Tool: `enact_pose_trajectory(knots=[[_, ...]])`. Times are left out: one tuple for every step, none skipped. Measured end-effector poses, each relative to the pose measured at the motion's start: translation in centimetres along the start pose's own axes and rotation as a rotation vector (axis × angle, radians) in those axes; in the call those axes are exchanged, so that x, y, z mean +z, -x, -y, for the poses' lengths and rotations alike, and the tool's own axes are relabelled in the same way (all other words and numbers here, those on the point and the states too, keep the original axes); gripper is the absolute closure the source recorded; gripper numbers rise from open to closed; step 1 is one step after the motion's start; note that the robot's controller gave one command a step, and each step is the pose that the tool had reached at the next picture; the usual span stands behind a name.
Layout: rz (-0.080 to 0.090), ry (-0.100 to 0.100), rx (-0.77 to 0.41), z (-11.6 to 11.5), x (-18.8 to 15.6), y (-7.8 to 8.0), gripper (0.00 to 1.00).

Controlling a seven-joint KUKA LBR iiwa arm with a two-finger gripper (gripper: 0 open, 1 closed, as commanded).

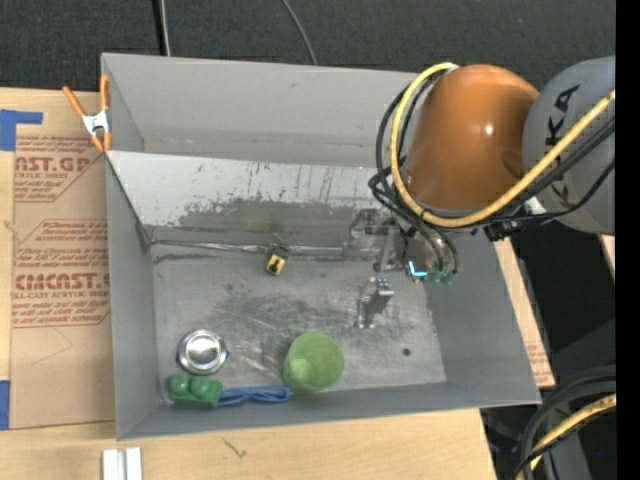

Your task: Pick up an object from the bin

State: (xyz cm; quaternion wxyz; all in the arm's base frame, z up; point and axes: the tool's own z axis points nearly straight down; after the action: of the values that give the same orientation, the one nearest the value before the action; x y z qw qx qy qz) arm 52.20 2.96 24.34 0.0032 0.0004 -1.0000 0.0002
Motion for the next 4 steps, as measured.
enact_pose_trajectory(knots=[[0.021,-0.002,-0.355,-5.3,16.9,-2.8,0.0],[0.008,-0.003,-0.443,0.7,14.3,-3.8,0.0],[0.011,-0.002,-0.64,4.2,14.3,-3.9,0.0],[0.032,-0.004,-0.794,6.0,16.3,-3.1,0.0]])
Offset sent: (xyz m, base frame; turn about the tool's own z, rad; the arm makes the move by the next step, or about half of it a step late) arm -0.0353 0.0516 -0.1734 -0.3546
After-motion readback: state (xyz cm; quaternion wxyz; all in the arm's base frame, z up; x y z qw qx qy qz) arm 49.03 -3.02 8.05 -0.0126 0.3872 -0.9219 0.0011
